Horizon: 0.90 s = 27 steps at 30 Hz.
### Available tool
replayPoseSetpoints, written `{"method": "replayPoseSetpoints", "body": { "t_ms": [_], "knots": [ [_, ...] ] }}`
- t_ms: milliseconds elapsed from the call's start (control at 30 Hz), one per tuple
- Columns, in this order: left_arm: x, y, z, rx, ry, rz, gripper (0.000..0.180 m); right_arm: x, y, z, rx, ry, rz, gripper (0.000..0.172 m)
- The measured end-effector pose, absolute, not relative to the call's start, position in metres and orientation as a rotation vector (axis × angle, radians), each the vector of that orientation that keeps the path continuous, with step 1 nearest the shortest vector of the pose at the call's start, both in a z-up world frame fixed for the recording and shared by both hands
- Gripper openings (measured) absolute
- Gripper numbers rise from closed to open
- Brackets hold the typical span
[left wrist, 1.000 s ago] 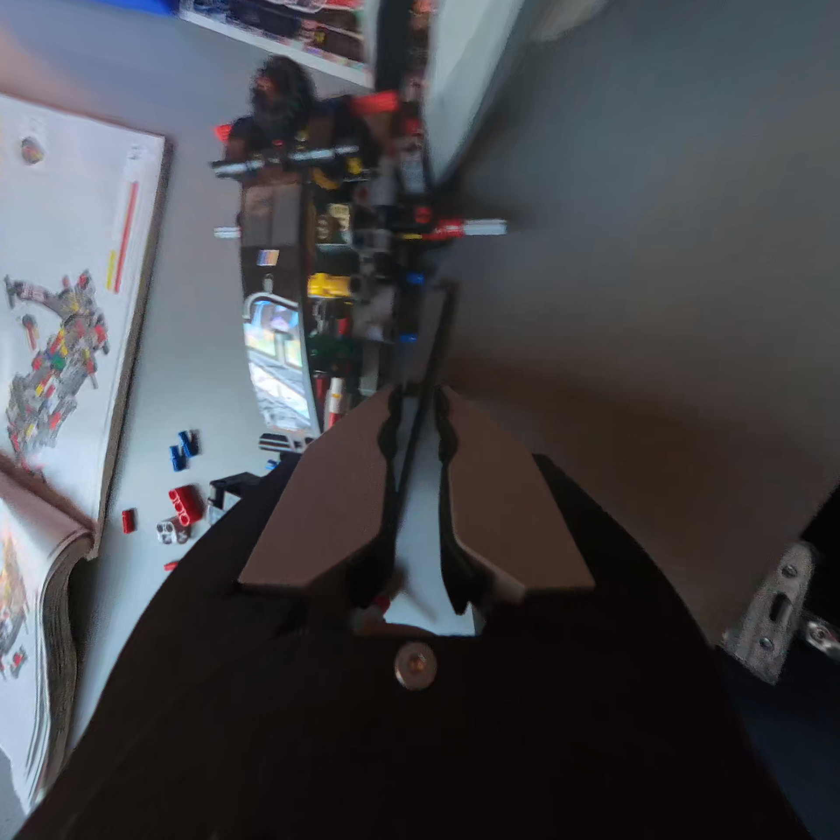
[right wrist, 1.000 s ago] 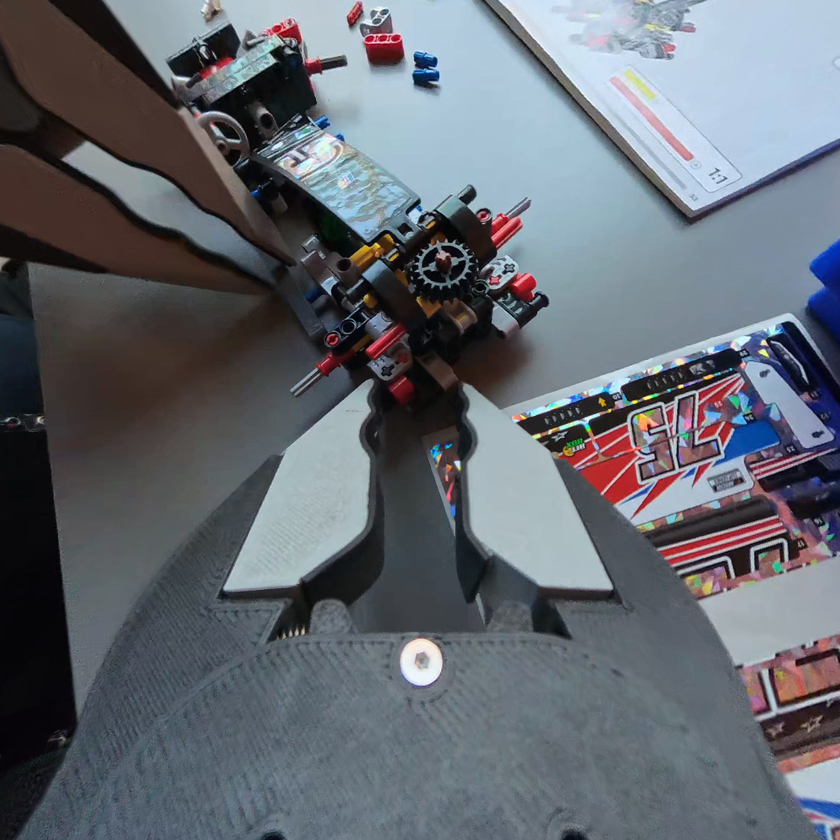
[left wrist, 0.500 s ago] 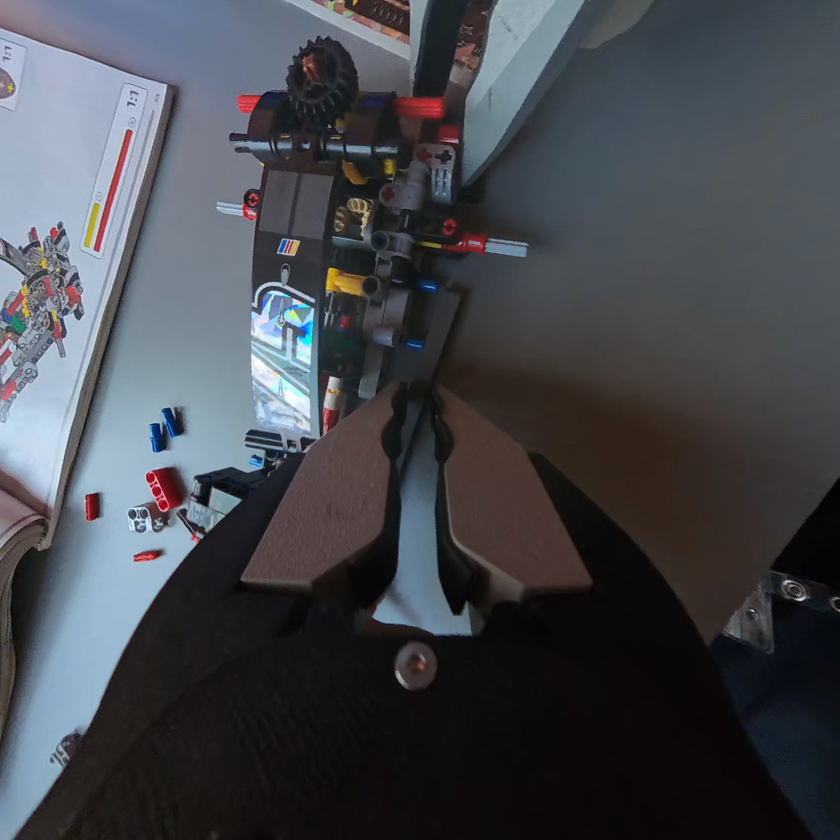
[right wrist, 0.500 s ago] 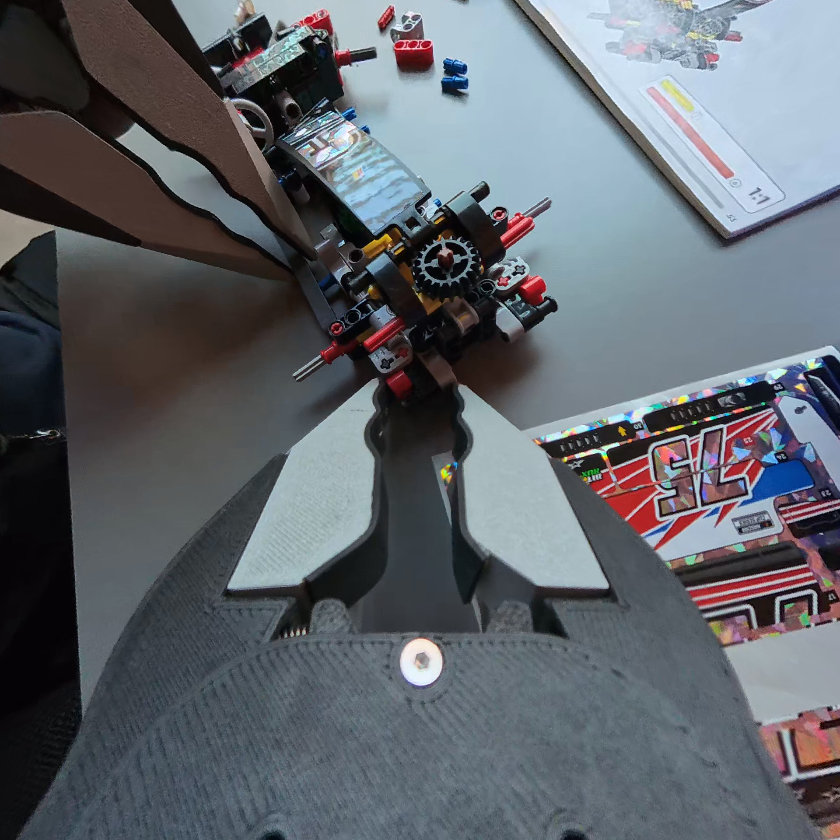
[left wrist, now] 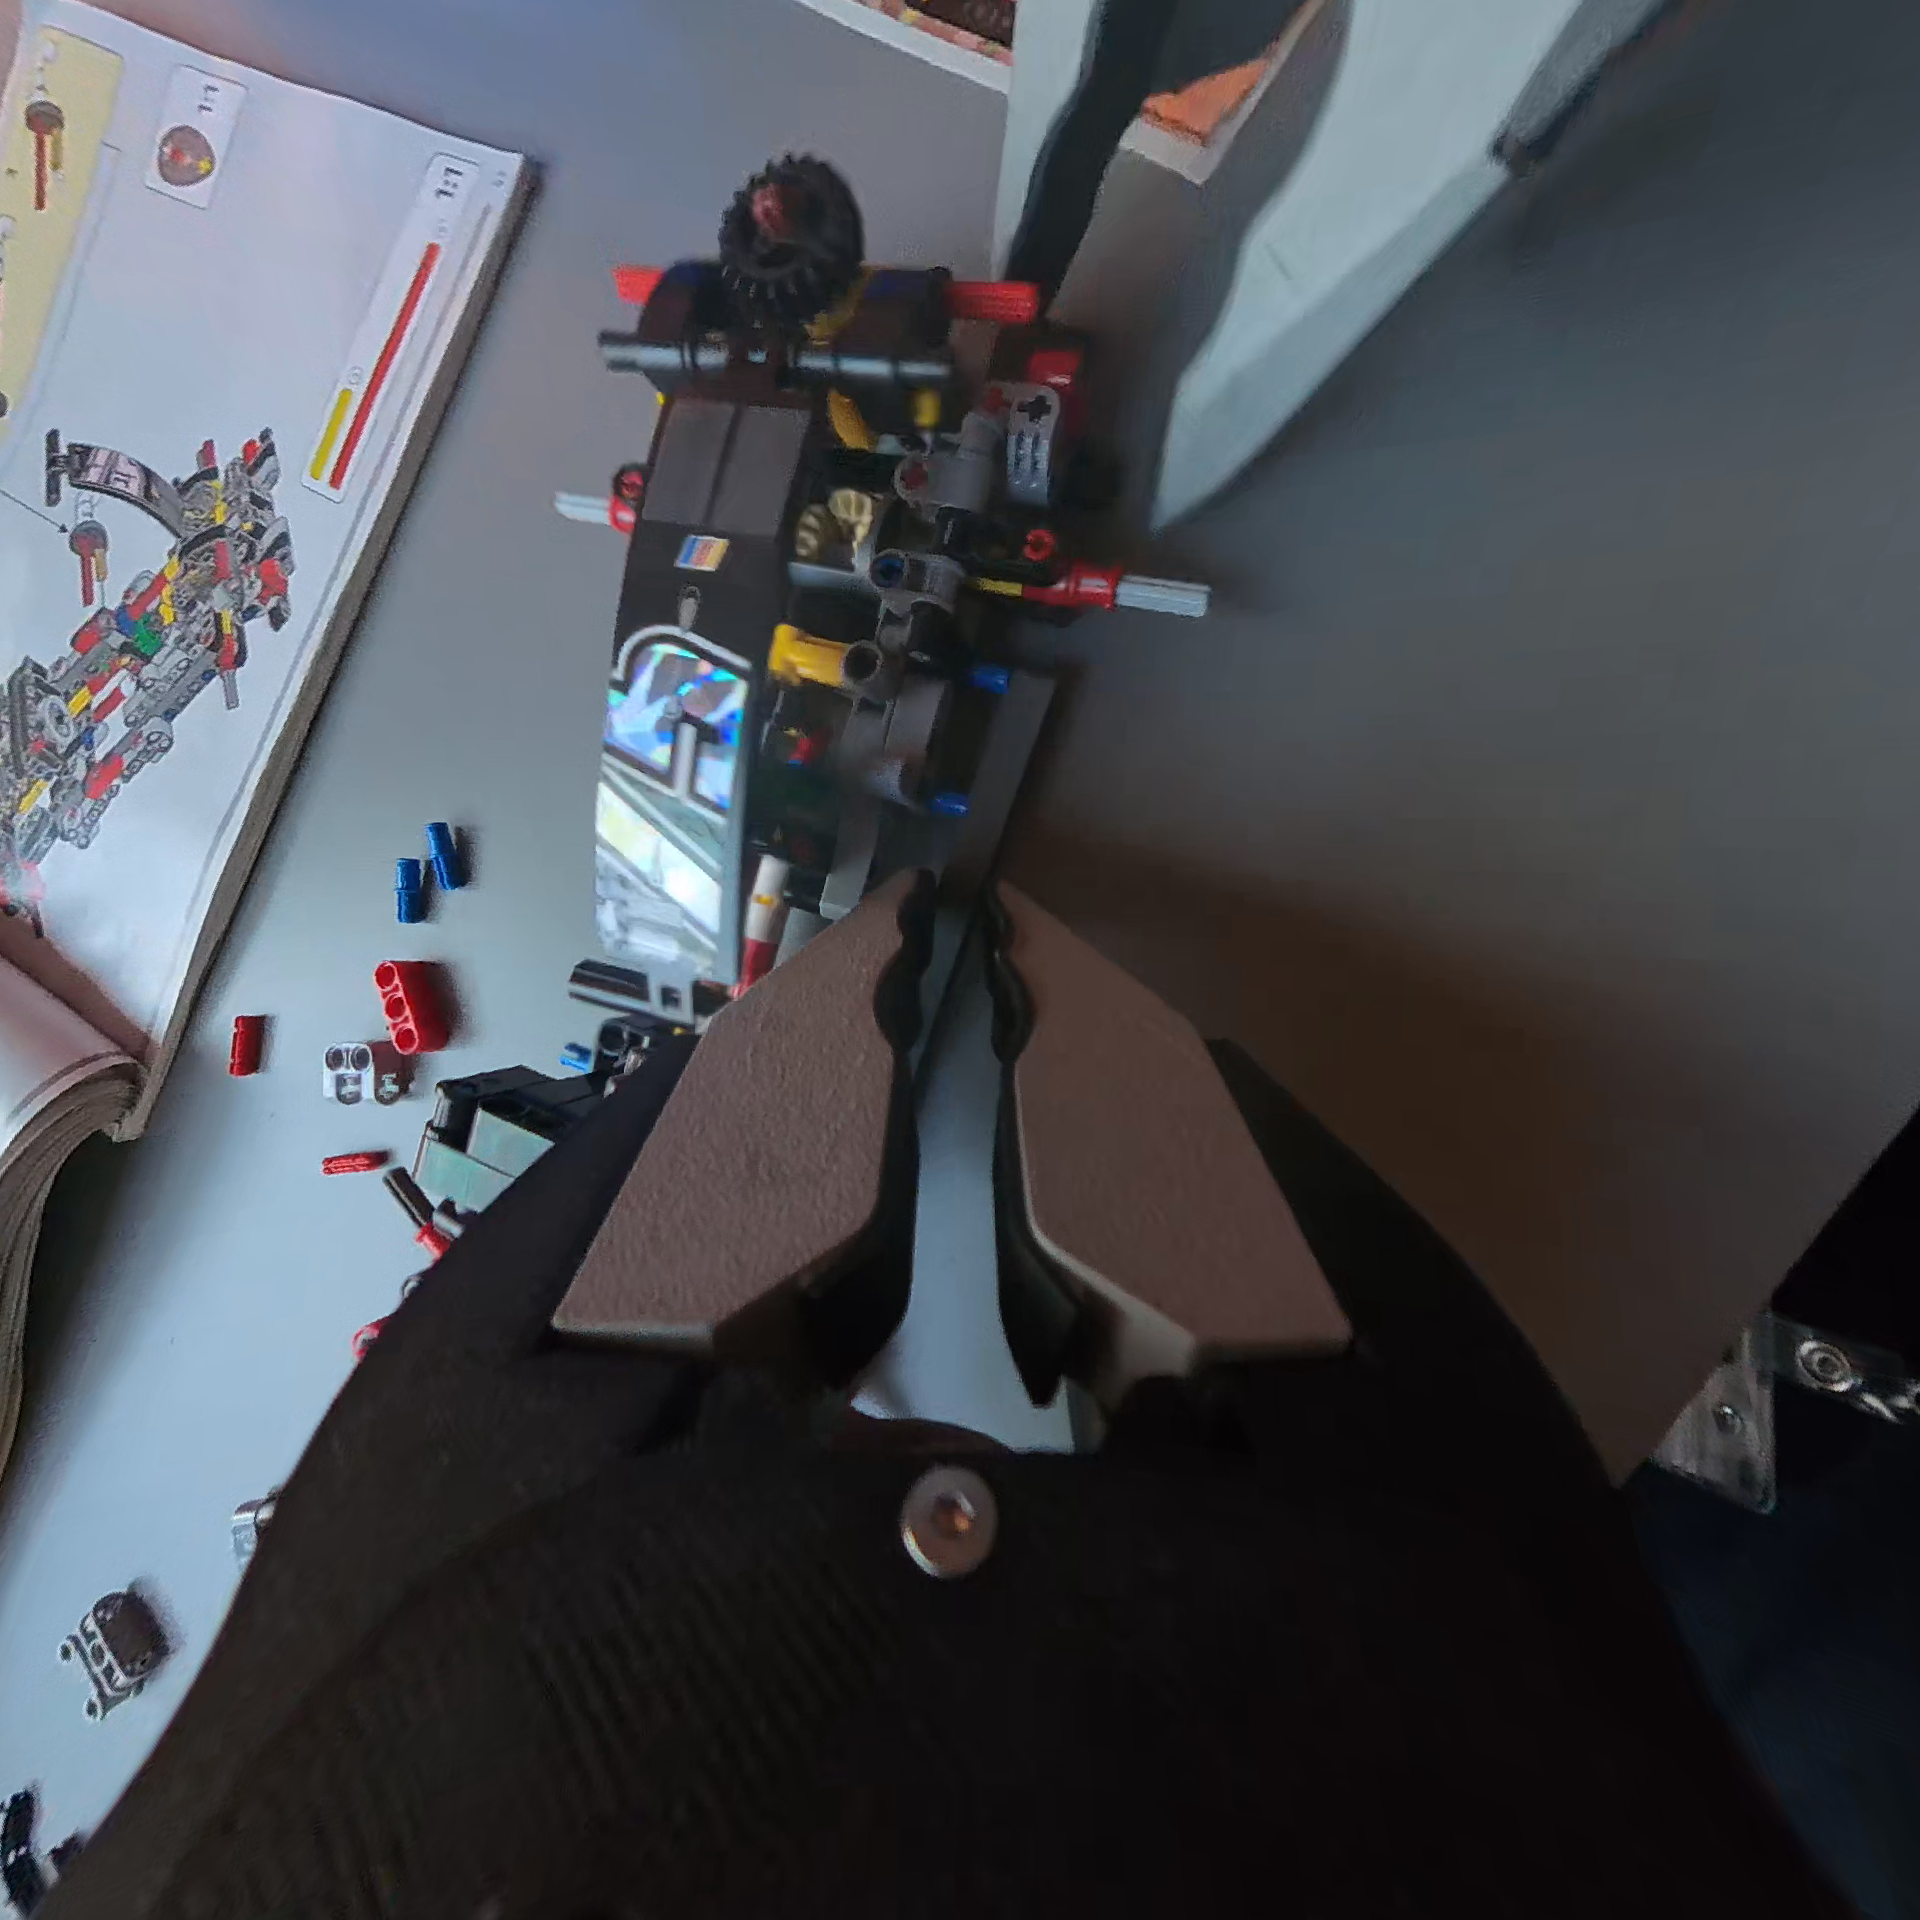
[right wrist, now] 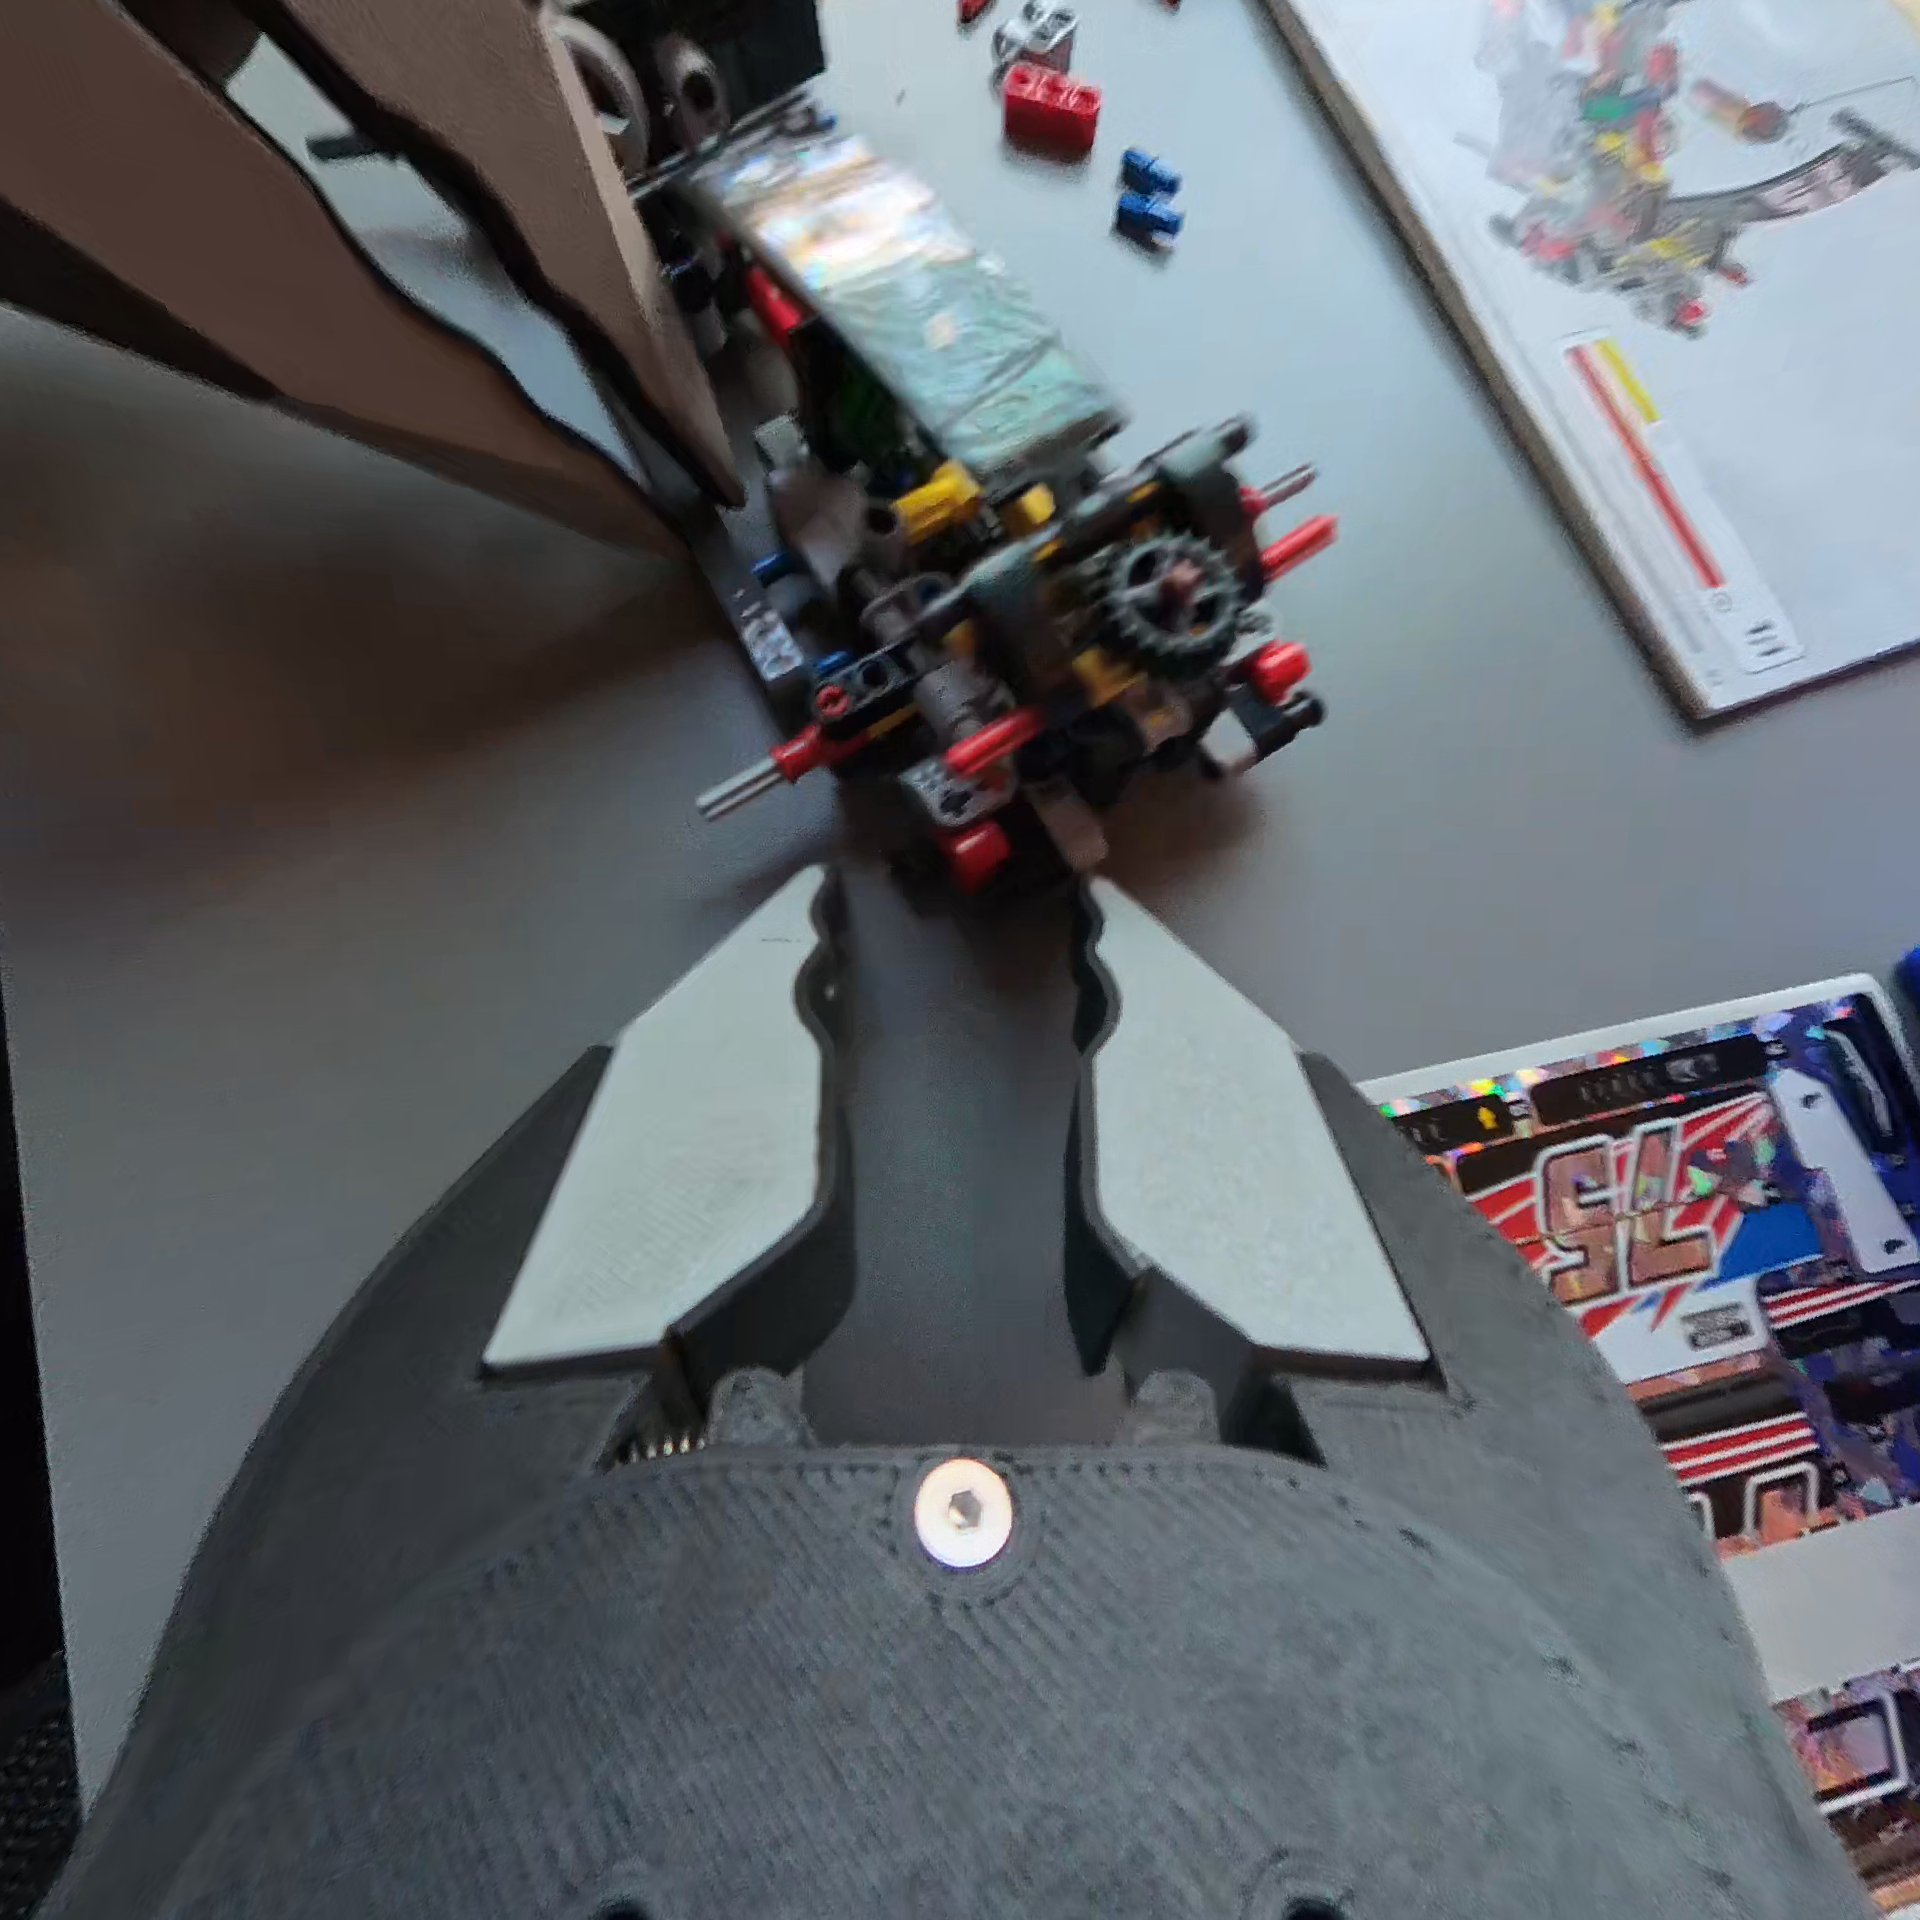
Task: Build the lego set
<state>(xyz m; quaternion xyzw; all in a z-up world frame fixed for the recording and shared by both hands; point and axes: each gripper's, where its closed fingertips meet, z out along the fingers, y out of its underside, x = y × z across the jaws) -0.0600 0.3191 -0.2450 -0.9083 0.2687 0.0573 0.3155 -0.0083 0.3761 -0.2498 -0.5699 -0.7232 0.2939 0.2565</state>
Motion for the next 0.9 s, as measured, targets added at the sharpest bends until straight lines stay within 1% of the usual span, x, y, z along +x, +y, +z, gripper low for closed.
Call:
{"method": "replayPoseSetpoints", "body": {
  "t_ms": [33,100,167,200,267,300,367,533,567,633,733,833,900],
  "knots": [
    [-0.062,0.320,-0.244,-2.390,0.693,0.157,0.006,-0.010,0.373,-0.250,-1.537,-1.970,0.811,0.050],
    [-0.067,0.322,-0.245,-2.387,0.692,0.193,0.007,-0.012,0.375,-0.250,-1.537,-1.967,0.794,0.053],
    [-0.069,0.323,-0.247,-2.382,0.681,0.229,0.007,-0.015,0.375,-0.241,-1.525,-1.940,0.843,0.059],
    [-0.069,0.323,-0.247,-2.381,0.678,0.234,0.007,-0.017,0.374,-0.235,-1.535,-1.920,0.894,0.067],
    [-0.069,0.323,-0.247,-2.381,0.669,0.233,0.006,-0.023,0.378,-0.232,-1.592,-1.887,0.963,0.095],
    [-0.069,0.323,-0.247,-2.382,0.665,0.234,0.006,-0.027,0.379,-0.234,-1.635,-1.884,0.990,0.101],
    [-0.070,0.323,-0.246,-2.385,0.654,0.232,0.006,-0.035,0.378,-0.240,-1.682,-1.903,1.000,0.099],
    [-0.072,0.324,-0.246,-2.395,0.623,0.224,0.006,-0.047,0.373,-0.252,-1.625,-1.955,0.749,0.081],
    [-0.073,0.325,-0.246,-2.400,0.620,0.225,0.006,-0.049,0.372,-0.252,-1.619,-1.949,0.732,0.083],
    [-0.073,0.326,-0.245,-2.401,0.614,0.217,0.006,-0.052,0.377,-0.251,-1.632,-1.911,0.698,0.074],
    [-0.074,0.324,-0.246,-2.412,0.612,0.212,0.006,-0.055,0.379,-0.251,-1.661,-1.870,0.702,0.070],
    [-0.076,0.320,-0.244,-2.427,0.614,0.223,0.007,-0.057,0.376,-0.251,-1.686,-1.837,0.770,0.070],
    [-0.063,0.308,-0.232,-2.413,0.650,0.089,0.017,-0.058,0.375,-0.251,-1.671,-1.833,0.770,0.069]
  ]
}}
